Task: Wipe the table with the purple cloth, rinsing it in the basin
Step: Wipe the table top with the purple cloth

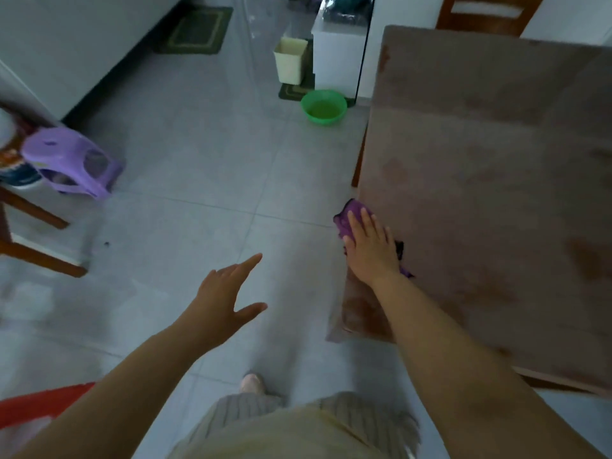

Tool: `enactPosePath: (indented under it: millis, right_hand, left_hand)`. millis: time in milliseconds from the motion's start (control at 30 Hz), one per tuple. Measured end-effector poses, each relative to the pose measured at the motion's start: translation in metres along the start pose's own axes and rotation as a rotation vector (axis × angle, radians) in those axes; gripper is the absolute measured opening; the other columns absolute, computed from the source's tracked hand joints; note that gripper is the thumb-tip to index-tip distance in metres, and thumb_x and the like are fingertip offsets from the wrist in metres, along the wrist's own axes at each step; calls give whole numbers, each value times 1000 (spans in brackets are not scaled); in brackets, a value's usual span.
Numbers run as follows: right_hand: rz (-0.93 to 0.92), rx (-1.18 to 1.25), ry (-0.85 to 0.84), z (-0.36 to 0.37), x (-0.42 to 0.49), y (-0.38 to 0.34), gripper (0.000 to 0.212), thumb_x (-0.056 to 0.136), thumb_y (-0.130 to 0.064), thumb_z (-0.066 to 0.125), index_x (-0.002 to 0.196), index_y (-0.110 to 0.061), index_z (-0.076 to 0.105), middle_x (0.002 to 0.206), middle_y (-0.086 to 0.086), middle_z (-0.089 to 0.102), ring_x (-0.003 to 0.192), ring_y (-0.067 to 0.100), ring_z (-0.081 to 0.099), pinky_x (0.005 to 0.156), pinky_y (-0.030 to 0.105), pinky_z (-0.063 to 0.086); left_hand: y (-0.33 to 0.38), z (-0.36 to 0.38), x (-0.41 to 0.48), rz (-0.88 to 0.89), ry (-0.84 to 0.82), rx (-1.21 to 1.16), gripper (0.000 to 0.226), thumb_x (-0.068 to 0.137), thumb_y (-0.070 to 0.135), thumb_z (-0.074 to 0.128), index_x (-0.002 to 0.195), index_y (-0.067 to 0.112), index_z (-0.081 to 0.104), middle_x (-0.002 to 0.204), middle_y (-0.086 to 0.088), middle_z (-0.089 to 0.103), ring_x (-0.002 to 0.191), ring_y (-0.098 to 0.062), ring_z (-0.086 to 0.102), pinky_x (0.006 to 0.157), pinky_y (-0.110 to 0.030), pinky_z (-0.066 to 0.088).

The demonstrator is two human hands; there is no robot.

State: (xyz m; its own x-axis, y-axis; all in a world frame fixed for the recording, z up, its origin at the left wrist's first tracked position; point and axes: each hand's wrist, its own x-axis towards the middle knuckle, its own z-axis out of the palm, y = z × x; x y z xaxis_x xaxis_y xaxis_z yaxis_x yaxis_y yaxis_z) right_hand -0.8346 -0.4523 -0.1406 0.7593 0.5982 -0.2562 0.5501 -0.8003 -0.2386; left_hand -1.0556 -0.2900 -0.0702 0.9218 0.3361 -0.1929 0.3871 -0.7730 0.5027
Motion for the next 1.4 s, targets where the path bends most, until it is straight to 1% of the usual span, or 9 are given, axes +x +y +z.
enactPosePath:
  millis: [100, 233, 467, 667, 833, 1000, 1200, 1300, 1400]
  right_hand:
    - [65, 11, 29, 6, -17, -2, 53, 100, -37, 15, 148, -22, -1, 157, 5, -5, 145, 21, -2, 115, 39, -1]
    - [139, -22, 125, 31, -87, -6, 57, 97, -44, 7, 143, -18, 29, 148, 10, 35, 133, 28, 38, 108, 37, 24]
    - [574, 29, 158, 25, -97, 27, 63, 97, -48, 6, 139, -12, 36, 139, 19, 45, 121, 38, 51, 92, 55, 44]
    - [666, 15, 188, 8, -28, 38, 70, 95, -53, 5, 139, -13, 40, 142, 17, 42, 126, 37, 45, 101, 53, 37]
    - [671, 63, 176, -30, 44, 92, 69, 92, -57, 8, 141, -18, 36, 147, 11, 37, 132, 32, 40, 104, 52, 32]
    - [856, 180, 247, -77, 159, 140, 58, 97, -44, 26, 148, -21, 11, 157, 8, 7, 144, 26, 9, 116, 45, 6]
    - [516, 168, 173, -88, 284, 47, 54, 98, -41, 8, 148, -22, -1, 158, 2, -4, 145, 19, -2, 115, 40, 1]
    - [591, 154, 206, -77, 262, 36, 61, 93, -43, 5, 146, -20, 23, 153, 5, 25, 140, 22, 26, 114, 41, 18]
    - [875, 214, 215, -61, 200, 51, 54, 89, -38, 28, 134, -16, 47, 136, 9, 52, 120, 26, 54, 100, 40, 39]
  left_hand:
    - [-17, -20, 21, 35, -34, -31, 73, 82, 37, 61, 141, 28, 20, 142, 1, 41, 128, -20, 38, 109, -35, 25]
    - [-35, -36, 62, 93, -107, -81, 67, 85, 36, 57, 141, 26, 23, 143, -1, 40, 130, -21, 36, 111, -38, 25]
    - [-39, -49, 142, 201, -136, -125, 49, 90, 27, 48, 136, 17, 36, 141, -5, 42, 130, -21, 38, 106, -31, 26]
    - [-17, -45, 230, 313, -252, -99, 47, 91, 30, 47, 136, 21, 36, 141, -3, 42, 130, -20, 38, 108, -33, 26]
    - [16, -50, 328, 470, -353, 39, 75, 76, 69, 29, 135, 22, 38, 139, 0, 45, 129, -17, 39, 109, -34, 21]
    - [45, -65, 417, 448, -280, 169, 45, 92, 33, 44, 135, 26, 35, 141, 2, 42, 133, -17, 34, 113, -46, 3]
    - [74, -54, 460, 599, -408, 220, 75, 72, 60, 17, 136, 25, 34, 140, 2, 42, 131, -17, 35, 112, -43, 11]
    - [86, -45, 493, 703, -461, 227, 85, 65, 62, 9, 137, 22, 33, 143, 1, 39, 132, -18, 33, 112, -40, 11]
    - [95, -45, 536, 749, -504, 181, 89, 64, 62, 10, 137, 17, 33, 143, -3, 38, 133, -18, 31, 112, -39, 10]
